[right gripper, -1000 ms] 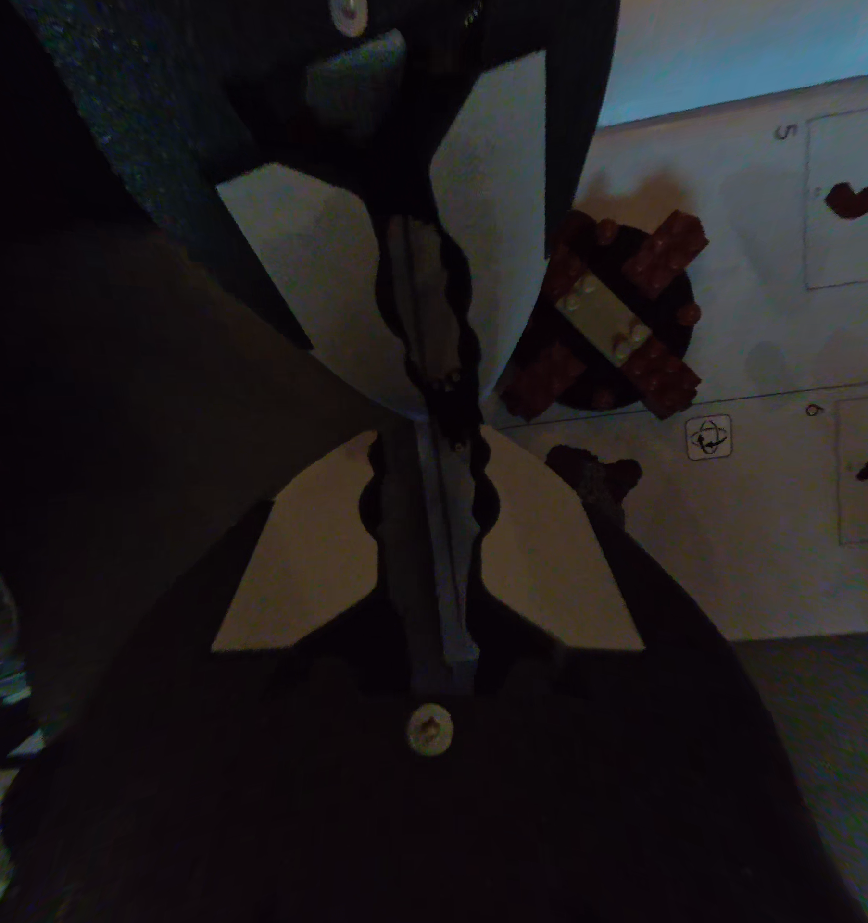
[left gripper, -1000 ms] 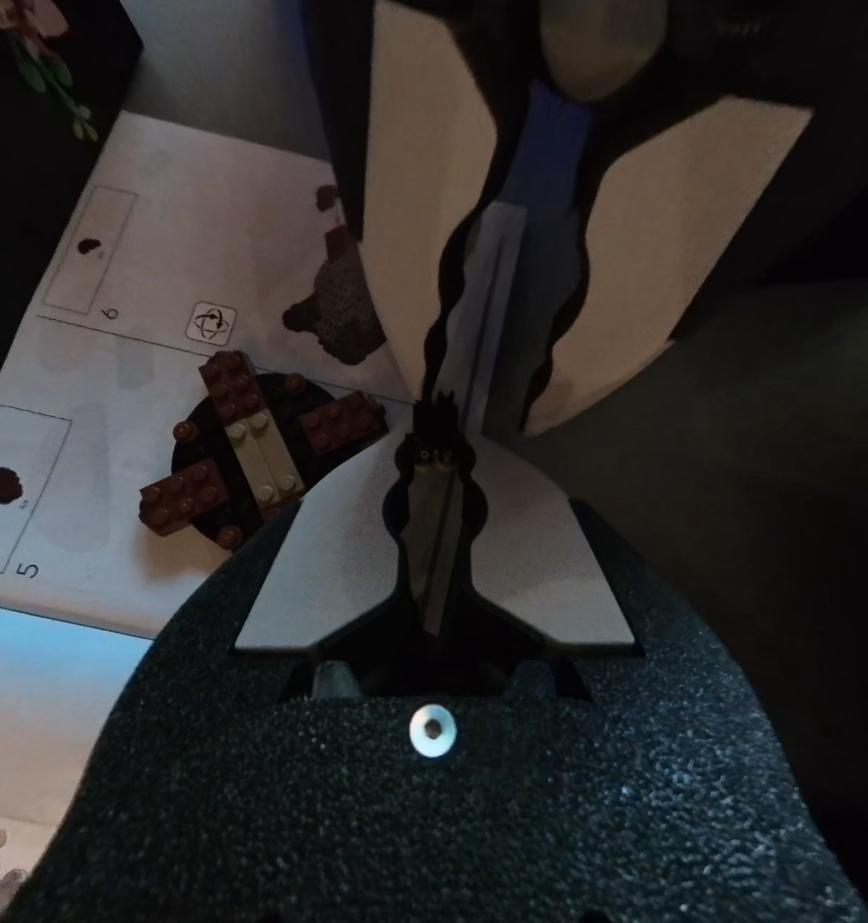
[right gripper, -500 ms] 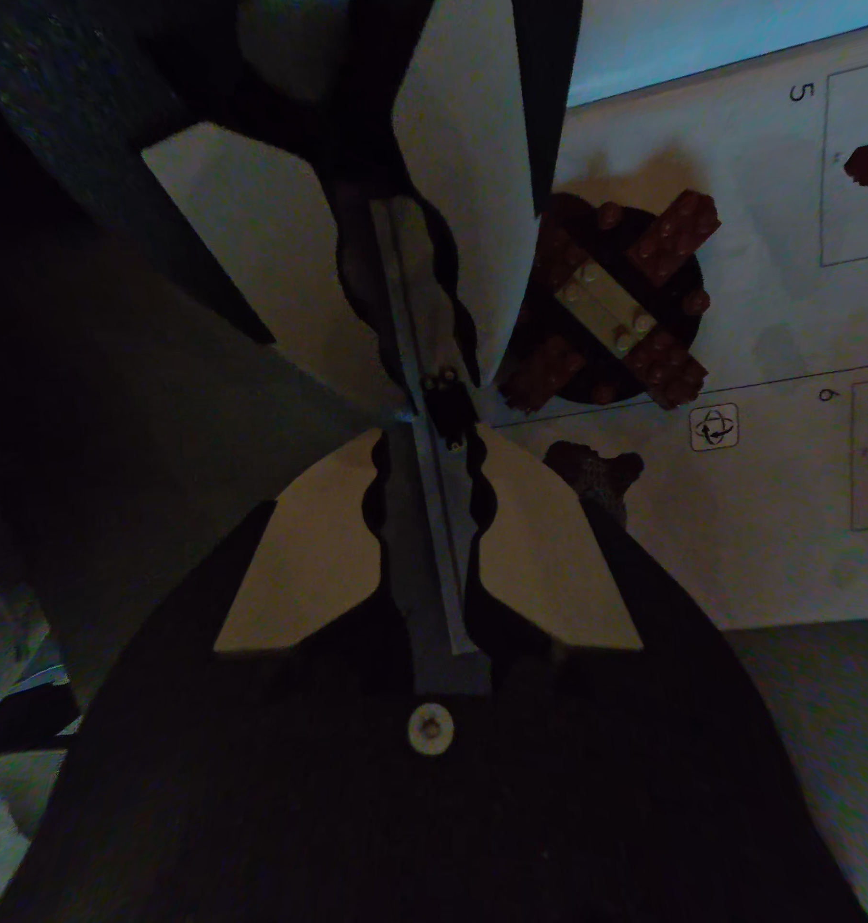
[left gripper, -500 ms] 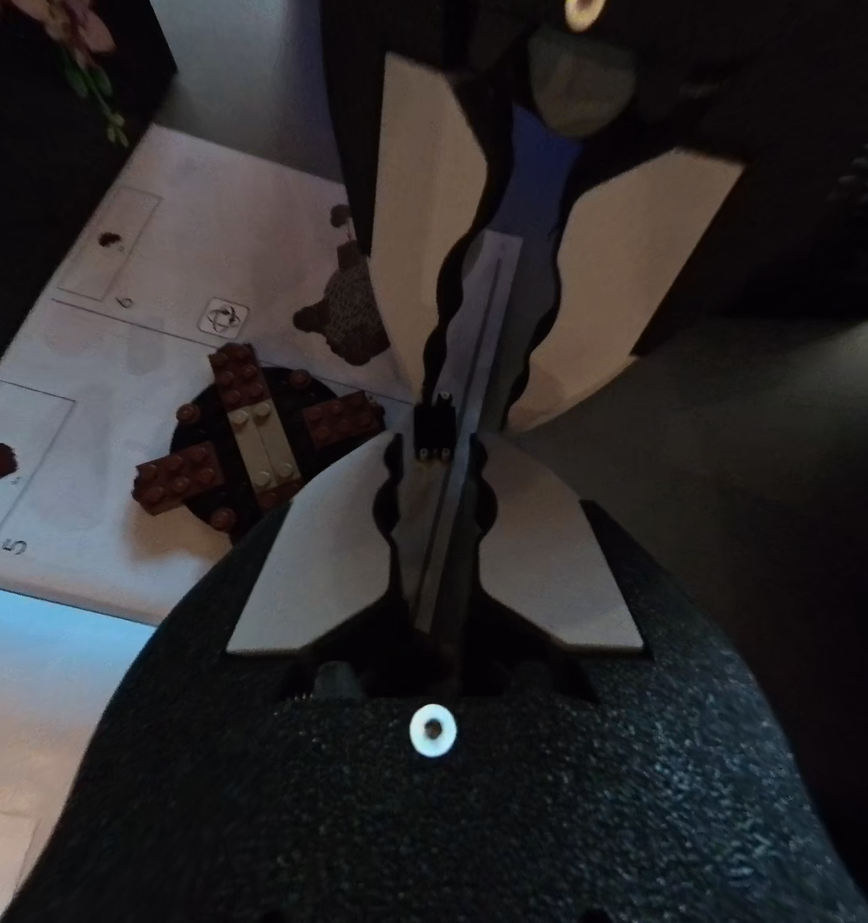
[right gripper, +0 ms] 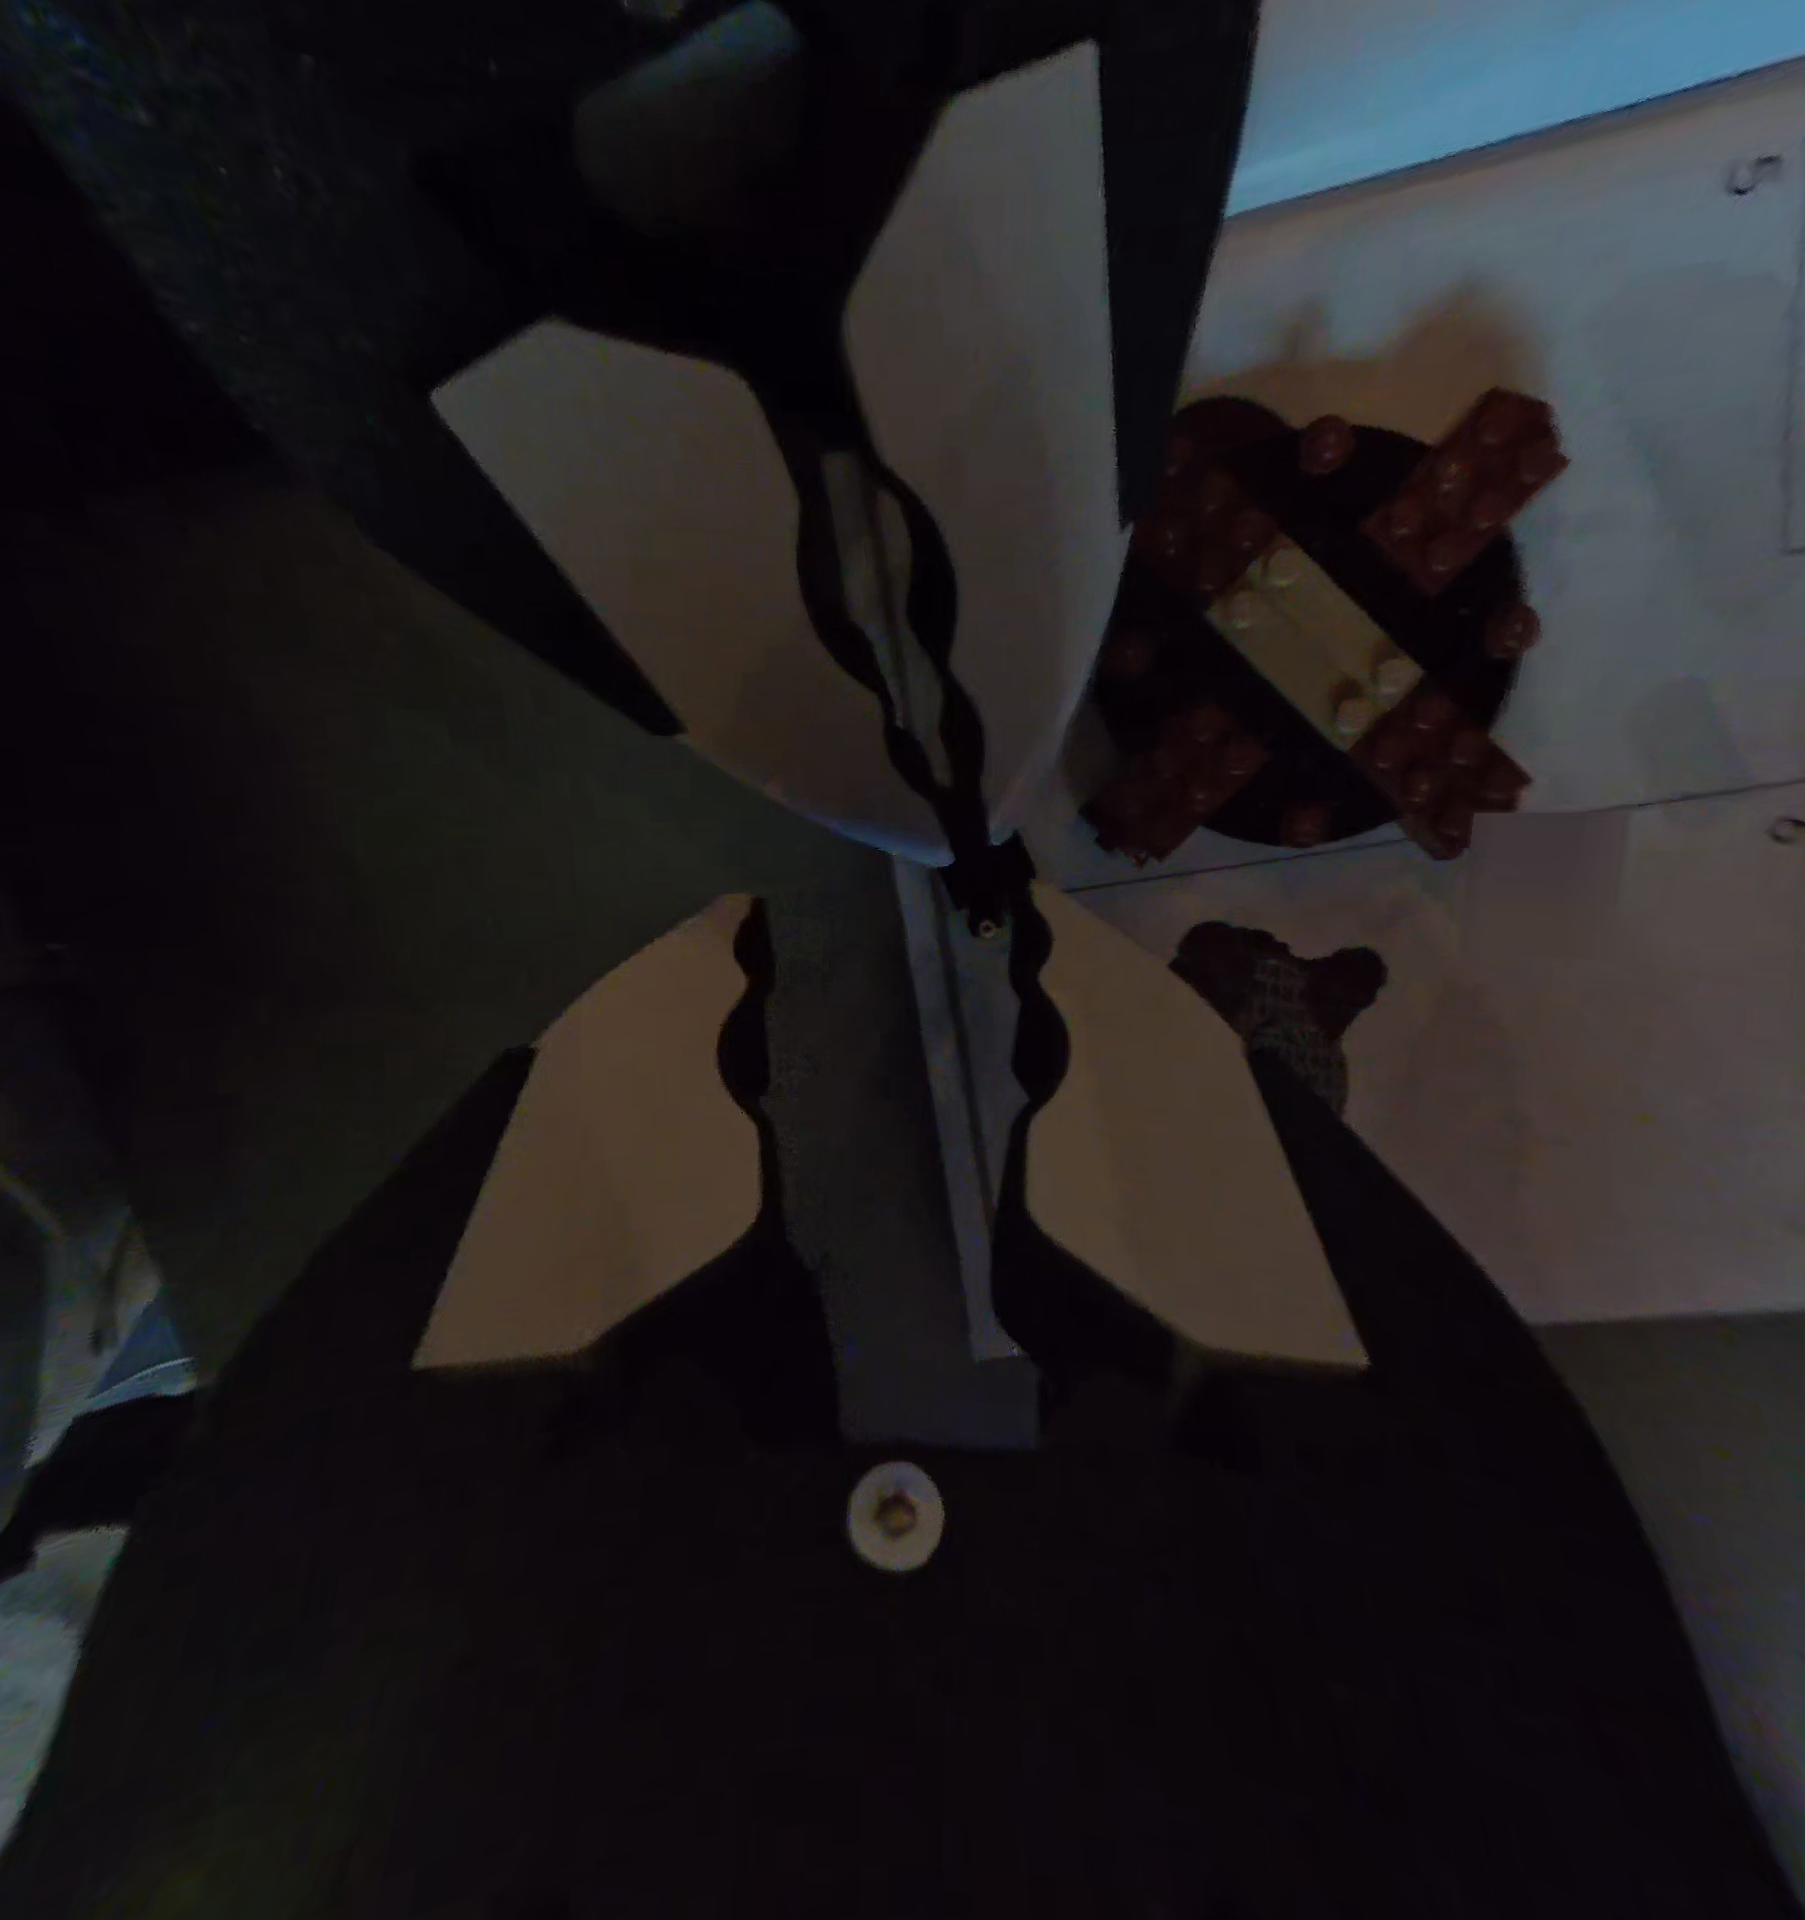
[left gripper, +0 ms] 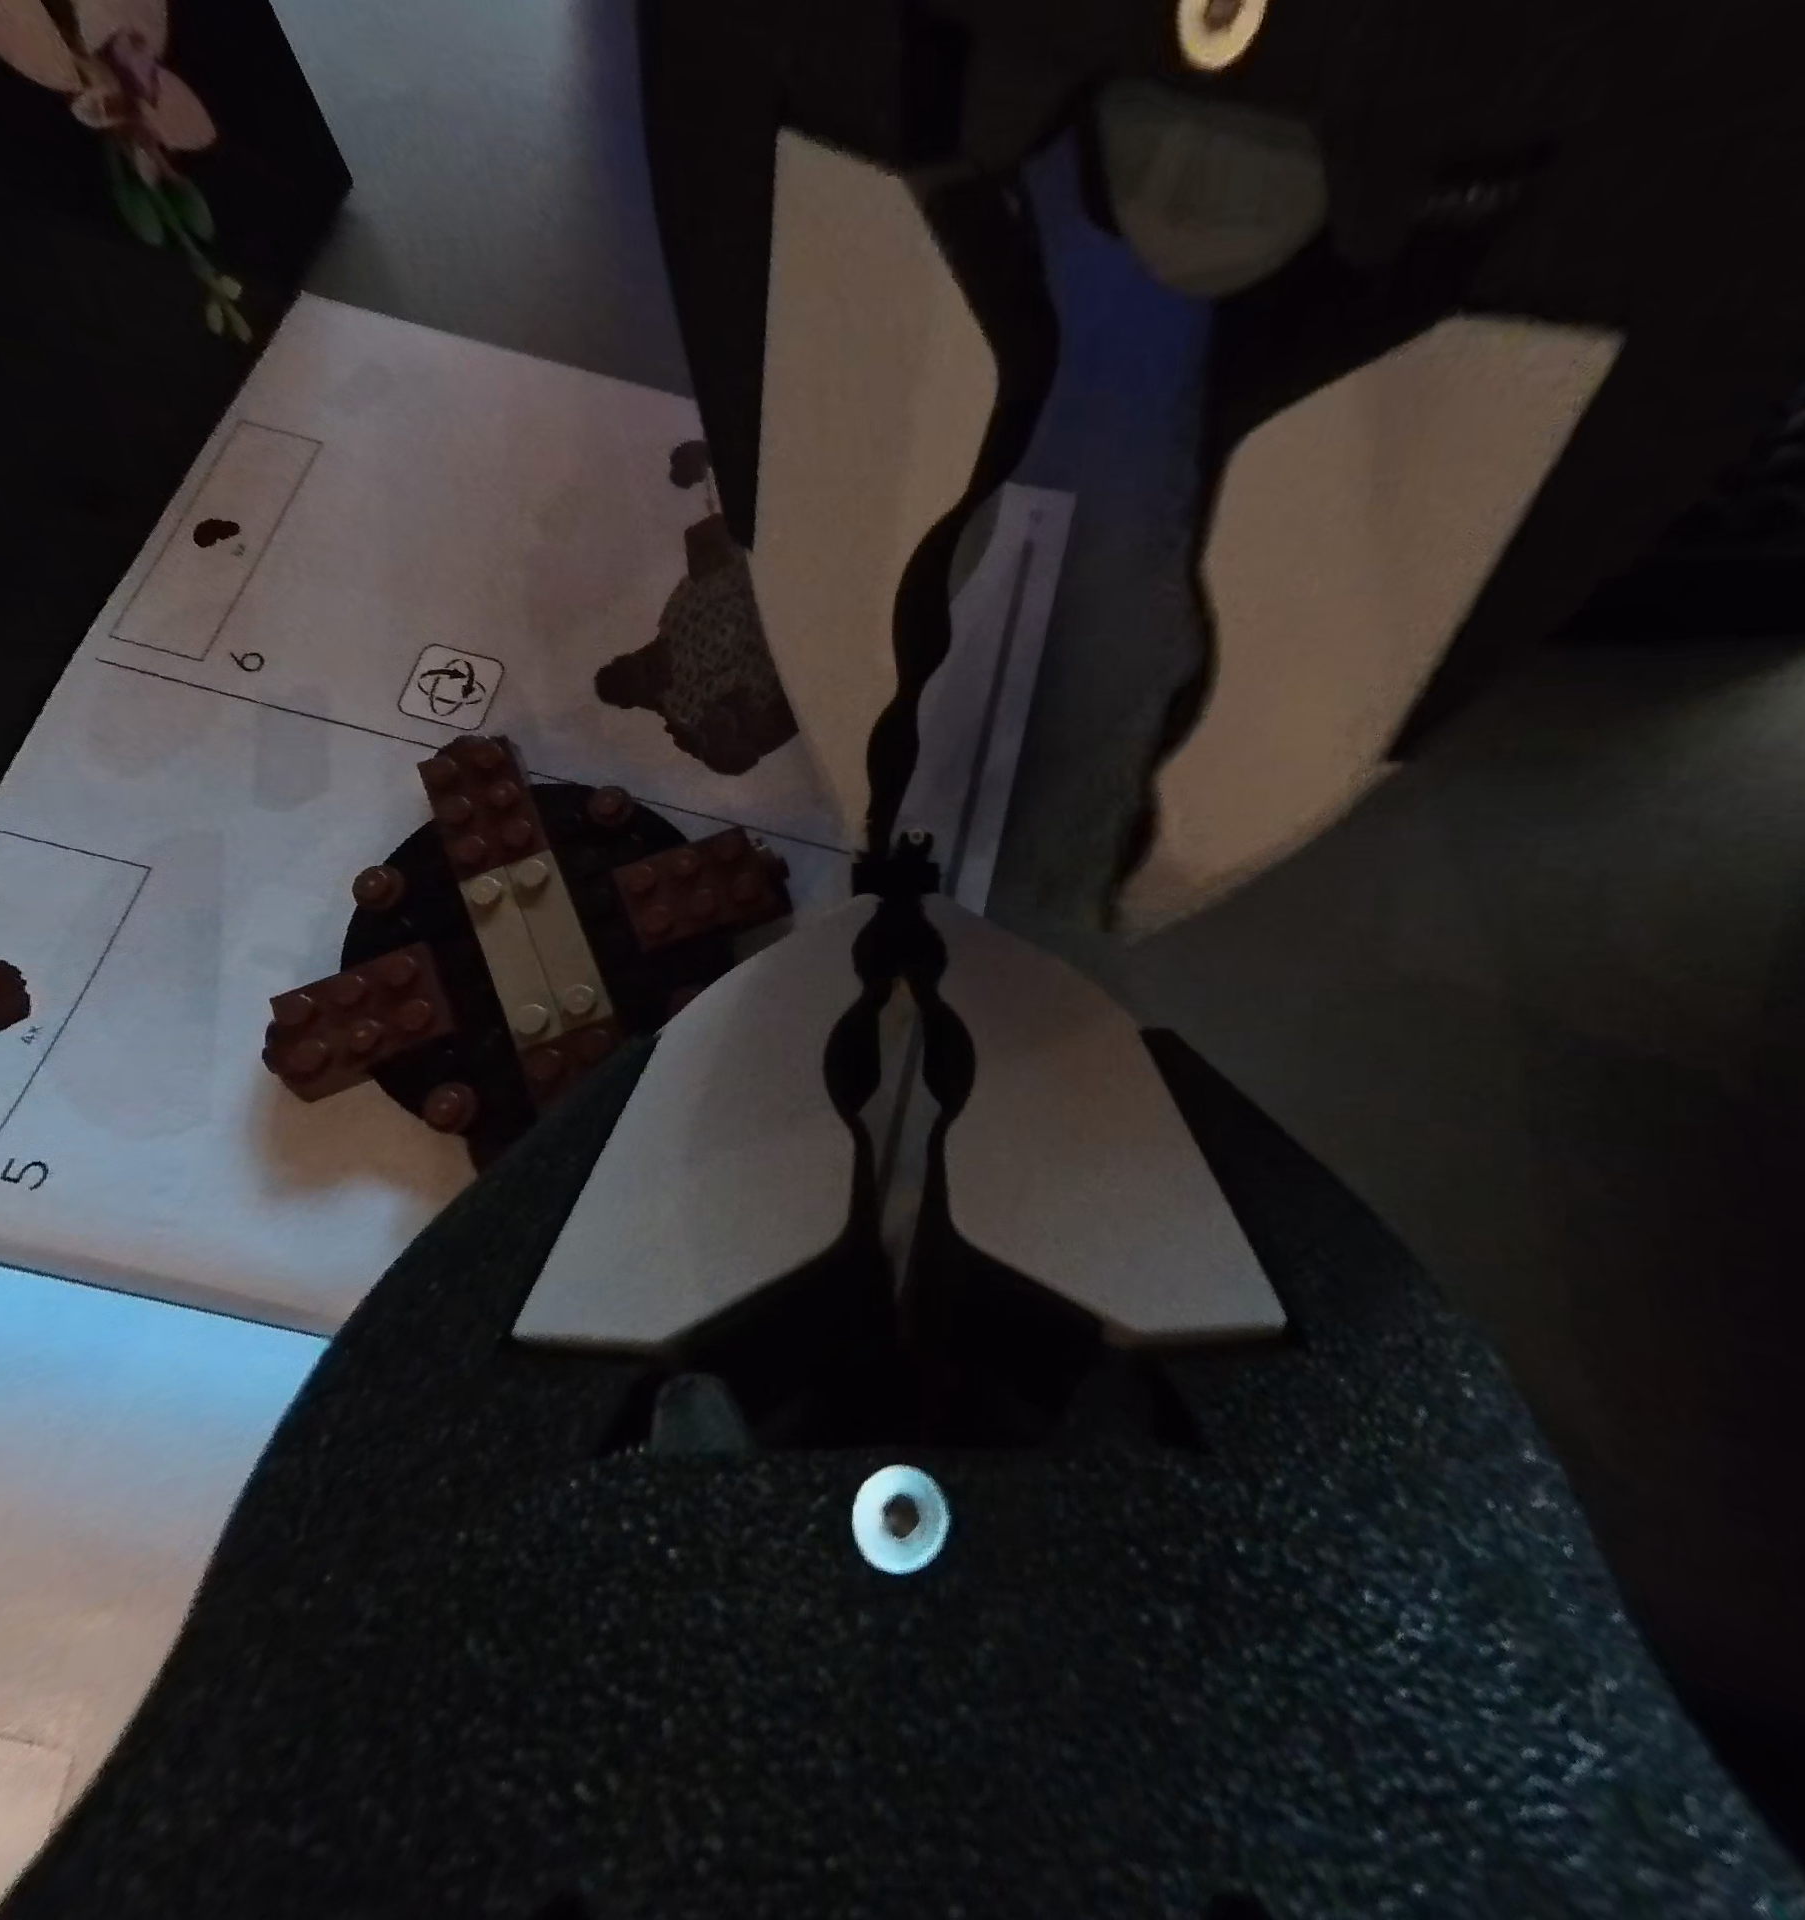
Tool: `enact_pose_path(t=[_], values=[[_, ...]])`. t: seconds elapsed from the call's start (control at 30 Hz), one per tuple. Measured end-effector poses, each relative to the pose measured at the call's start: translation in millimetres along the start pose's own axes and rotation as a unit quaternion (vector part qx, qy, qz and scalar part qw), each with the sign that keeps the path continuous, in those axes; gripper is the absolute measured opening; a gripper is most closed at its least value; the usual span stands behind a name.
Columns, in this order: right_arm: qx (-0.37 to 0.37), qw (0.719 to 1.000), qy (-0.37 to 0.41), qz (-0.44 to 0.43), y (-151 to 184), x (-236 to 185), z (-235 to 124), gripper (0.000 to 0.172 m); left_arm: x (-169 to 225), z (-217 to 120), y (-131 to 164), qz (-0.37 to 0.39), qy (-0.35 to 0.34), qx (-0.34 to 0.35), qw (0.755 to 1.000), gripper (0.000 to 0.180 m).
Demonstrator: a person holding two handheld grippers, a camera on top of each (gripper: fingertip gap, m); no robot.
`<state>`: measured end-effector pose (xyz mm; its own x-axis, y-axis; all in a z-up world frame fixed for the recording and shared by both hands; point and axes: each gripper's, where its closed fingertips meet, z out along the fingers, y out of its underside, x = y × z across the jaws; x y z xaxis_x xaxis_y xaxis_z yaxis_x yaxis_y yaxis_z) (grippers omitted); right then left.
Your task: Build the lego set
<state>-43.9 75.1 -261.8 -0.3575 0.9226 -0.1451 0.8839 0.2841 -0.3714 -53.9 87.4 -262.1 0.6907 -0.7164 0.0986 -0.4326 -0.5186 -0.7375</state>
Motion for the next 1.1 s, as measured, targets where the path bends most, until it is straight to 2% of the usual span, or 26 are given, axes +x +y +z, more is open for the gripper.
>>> enact_pose_path(t=[0.07, 0.13, 0.2, 0.27, 0.37, 0.47, 0.67, 0.83, 0.93, 1.03, 1.1], values=[[0.038, 0.999, -0.007, 0.024, -5.8, 2.5, -5.7, 0.041, -0.2, -0.7, 0.2, 0.0, -0.001, -0.001, 1.0, 0.004], [0.089, 0.996, 0.021, 0.014, -9.7, 12.2, -17.2, 0.031, -1.6, -2.3, 0.1, 0.001, -0.005, 0.0, 1.0, 0.006], [0.102, 0.993, 0.051, -0.022, -4.5, 19.4, -23.2, 0.011, -1.9, -6.0, -2.4, -0.001, -0.005, 0.01, 1.0, 0.006], [0.112, 0.99, 0.07, -0.044, -2.7, 23.3, -21.7, 0.001, -2.1, -11.0, -7.6, -0.005, -0.003, 0.028, 1.0, 0.006], [0.11, 0.99, 0.06, -0.063, 1.0, 21.3, -10.8, 0.0, -2.8, -13.4, -8.6, -0.006, -0.005, 0.033, 0.999, 0.006], [0.148, 0.985, 0.048, -0.072, -4.8, 19.5, -5.7, 0.003, -2.3, -7.8, -0.7, 0.002, -0.005, 0.015, 1.0, 0.006], [0.16, 0.985, 0.029, -0.054, -1.5, 20.2, -0.3, 0.001, -3.3, -3.7, 2.3, 0.007, -0.005, 0.008, 1.0, 0.003], [0.152, 0.986, 0.039, -0.061, -2.5, 20.3, 0.1, 0.002, -4.3, -3.3, 2.6, 0.002, -0.005, 0.007, 1.0, 0.001], [0.15, 0.988, 0.024, -0.036, -2.2, 20.5, 0.2, 0.002, -4.3, -3.1, 2.7, 0.002, -0.005, 0.008, 1.0, 0.001], [0.145, 0.988, 0.016, -0.048, 0.0, 19.8, -0.2, 0.006, -4.3, -3.1, 2.7, 0.004, -0.006, 0.009, 1.0, 0.001], [0.187, 0.981, 0.018, -0.048, -5.8, 19.9, -8.8, 0.005, -4.4, -3.1, 2.7, 0.004, -0.007, 0.009, 1.0, 0.001]])
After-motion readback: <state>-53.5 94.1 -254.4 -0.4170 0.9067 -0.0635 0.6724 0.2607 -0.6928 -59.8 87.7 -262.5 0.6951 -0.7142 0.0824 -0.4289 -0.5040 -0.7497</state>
